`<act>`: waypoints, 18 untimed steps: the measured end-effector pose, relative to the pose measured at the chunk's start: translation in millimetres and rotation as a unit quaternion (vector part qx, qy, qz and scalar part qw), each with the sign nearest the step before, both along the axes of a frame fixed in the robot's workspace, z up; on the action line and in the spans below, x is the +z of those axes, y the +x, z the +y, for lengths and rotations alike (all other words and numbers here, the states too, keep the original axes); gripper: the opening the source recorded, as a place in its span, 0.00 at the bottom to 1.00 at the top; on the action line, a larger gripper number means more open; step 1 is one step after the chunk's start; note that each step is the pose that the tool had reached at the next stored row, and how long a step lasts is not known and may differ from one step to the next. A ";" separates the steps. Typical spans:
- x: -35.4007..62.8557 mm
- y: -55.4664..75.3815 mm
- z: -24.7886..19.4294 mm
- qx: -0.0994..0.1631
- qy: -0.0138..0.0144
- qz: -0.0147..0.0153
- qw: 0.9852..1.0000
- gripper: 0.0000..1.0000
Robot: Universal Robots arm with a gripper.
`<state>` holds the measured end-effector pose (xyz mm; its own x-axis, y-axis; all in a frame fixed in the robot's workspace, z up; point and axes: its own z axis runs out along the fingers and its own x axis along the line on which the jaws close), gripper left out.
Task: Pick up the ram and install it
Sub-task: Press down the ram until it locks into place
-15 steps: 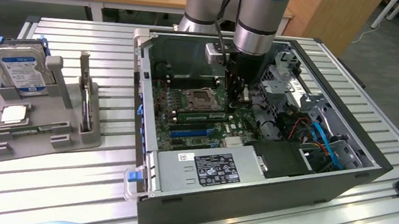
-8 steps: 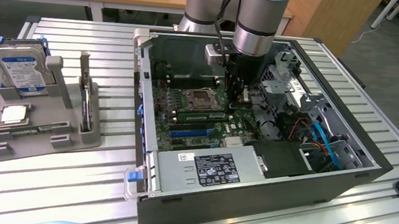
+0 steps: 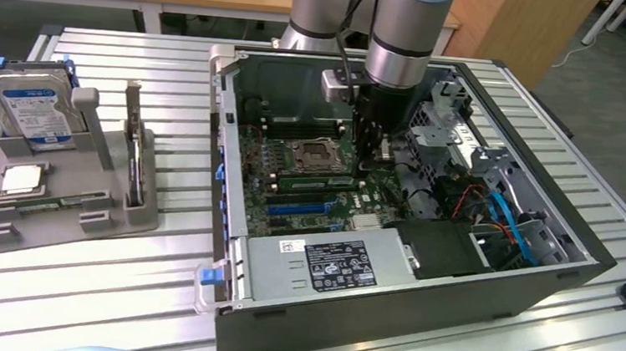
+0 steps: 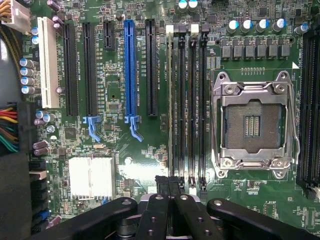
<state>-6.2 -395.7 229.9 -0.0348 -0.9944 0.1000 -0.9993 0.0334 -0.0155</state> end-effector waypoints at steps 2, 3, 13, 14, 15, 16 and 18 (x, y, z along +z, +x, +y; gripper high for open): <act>-0.8 -0.2 0.3 0.000 0.000 0.000 1.000 0.10; -1.2 -0.2 0.4 0.000 0.000 0.000 1.000 0.10; -6.1 -0.8 1.4 0.000 -0.002 0.000 1.000 0.10; -6.4 -0.8 1.4 0.000 -0.002 0.000 1.000 0.10; -6.7 -0.9 1.4 0.000 -0.002 0.000 1.000 0.10; -7.2 -0.9 1.5 0.000 -0.002 0.000 1.000 0.10; -7.7 -1.0 1.5 0.000 -0.002 0.000 1.000 0.10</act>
